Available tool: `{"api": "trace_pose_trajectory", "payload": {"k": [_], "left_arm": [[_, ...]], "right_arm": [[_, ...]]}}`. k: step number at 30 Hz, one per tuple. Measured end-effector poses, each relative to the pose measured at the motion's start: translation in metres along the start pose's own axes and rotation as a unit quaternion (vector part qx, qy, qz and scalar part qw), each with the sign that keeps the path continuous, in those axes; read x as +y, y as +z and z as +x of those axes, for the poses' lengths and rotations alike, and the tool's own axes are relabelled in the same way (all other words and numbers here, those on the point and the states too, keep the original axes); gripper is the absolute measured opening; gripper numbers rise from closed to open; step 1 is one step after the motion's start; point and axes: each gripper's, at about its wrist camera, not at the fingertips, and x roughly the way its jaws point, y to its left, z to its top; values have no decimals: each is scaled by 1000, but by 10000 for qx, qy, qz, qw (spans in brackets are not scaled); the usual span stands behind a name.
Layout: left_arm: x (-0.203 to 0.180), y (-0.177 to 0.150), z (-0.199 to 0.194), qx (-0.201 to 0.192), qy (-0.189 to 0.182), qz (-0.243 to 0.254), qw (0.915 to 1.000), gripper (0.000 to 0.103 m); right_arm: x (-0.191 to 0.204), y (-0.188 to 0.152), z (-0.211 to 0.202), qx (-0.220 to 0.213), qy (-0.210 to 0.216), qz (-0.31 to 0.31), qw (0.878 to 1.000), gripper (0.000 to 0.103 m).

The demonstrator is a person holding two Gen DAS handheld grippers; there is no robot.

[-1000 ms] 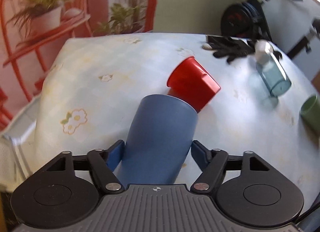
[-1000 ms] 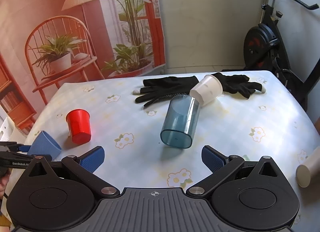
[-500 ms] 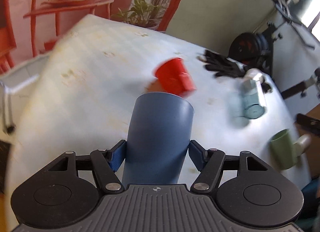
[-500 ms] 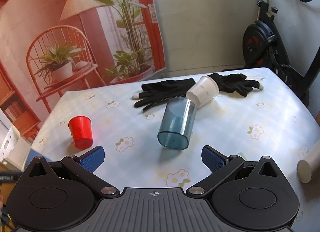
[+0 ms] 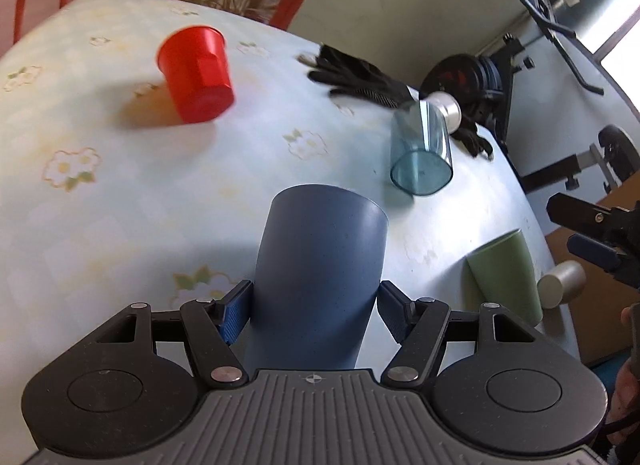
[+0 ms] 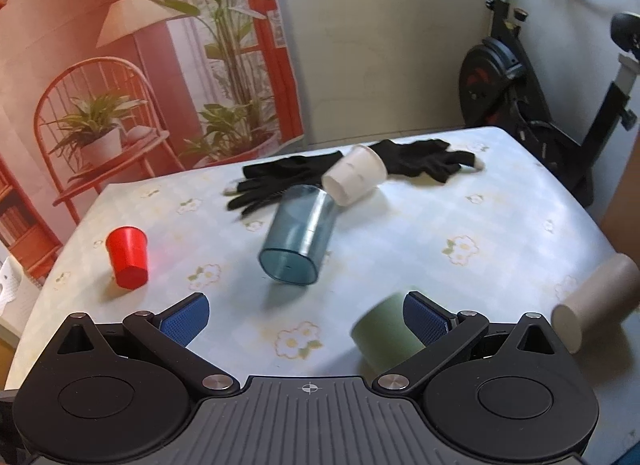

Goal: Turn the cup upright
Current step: 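Carry the blue cup with the left tool toward the right tool, then grasp the blue cup with the right tool while the left tool releases it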

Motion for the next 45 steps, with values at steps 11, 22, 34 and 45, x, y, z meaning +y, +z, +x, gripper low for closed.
{"api": "trace_pose_trajectory", "payload": {"k": [11,22,34,45], "left_arm": [[-6,4,-2,-55,-91,249,9996,74],[-6,17,-56,-737,-33,780,9942,81],[14,34,-113,-1605,531,774,9826,81],[26,41,-136,-2018,1170,748,9695,81]], "right_arm": [[-5,-5,0,30,-36,121,9999,102],[-2,-20,-3,191,-43,186,9996,102],[20,-24,-1,274,273,46,9992,102],[35,-23,-1,253,429,-141,9987,102]]}}
